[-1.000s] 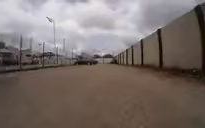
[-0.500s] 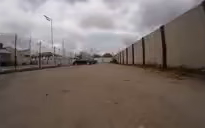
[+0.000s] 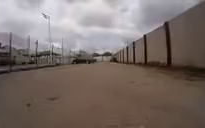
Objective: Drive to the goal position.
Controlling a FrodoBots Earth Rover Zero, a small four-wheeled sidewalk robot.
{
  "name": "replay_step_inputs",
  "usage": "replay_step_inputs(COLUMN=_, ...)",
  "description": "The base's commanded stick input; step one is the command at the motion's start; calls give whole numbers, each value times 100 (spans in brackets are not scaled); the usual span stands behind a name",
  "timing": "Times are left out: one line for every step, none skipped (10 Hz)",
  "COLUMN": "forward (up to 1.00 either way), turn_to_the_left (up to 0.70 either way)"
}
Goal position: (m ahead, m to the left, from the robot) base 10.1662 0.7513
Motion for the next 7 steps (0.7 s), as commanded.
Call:
replay_step_inputs(forward=100, turn_to_the_left=-19)
replay_step_inputs(forward=100, turn_to_the_left=-3)
replay_step_inputs(forward=100, turn_to_the_left=0)
replay_step_inputs(forward=100, turn_to_the_left=0)
replay_step_inputs(forward=100, turn_to_the_left=0)
replay_step_inputs(forward=100, turn_to_the_left=0)
replay_step_inputs(forward=100, turn_to_the_left=0)
